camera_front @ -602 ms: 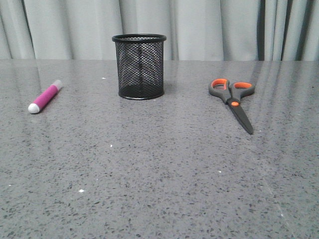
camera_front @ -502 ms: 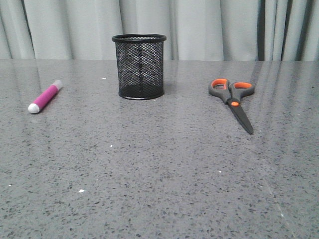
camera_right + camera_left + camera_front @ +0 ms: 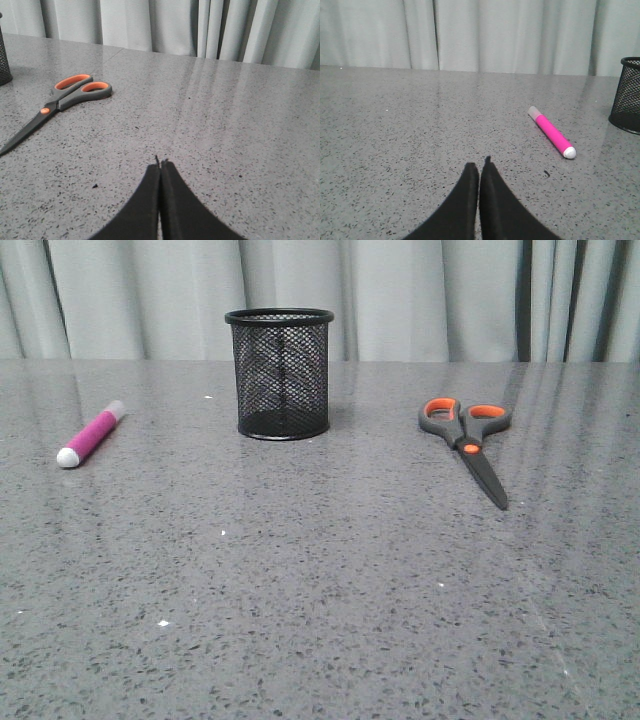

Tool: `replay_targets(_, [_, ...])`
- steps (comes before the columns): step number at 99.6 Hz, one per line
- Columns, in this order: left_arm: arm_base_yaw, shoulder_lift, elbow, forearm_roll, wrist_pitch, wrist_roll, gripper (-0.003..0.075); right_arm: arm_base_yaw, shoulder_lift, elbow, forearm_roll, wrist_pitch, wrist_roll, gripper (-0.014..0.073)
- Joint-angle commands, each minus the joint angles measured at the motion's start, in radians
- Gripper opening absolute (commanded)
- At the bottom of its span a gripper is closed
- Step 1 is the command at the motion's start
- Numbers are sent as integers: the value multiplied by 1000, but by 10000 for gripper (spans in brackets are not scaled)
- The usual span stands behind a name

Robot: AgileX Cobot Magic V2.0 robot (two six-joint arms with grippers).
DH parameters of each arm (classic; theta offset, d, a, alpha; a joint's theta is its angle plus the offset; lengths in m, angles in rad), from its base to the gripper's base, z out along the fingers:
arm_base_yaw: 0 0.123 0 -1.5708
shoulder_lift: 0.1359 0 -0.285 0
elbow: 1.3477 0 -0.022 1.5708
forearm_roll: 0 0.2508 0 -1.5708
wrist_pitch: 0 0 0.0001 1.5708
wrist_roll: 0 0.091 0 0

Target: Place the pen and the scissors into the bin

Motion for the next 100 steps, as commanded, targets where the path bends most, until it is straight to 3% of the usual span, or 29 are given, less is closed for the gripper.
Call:
replay_targets(1, [3,-26,23,-8,-74,-11,-21,-6,-16,19,-12,-72,-4,-57])
replay_targets(66, [3,-26,23,-8,-76,-11,-21,-6,-16,19,-12,-72,-4,-57])
replay_targets(100, [3,-26,23,-34,-82,-11,-21,-6,-16,19,111,-88,-2,-57])
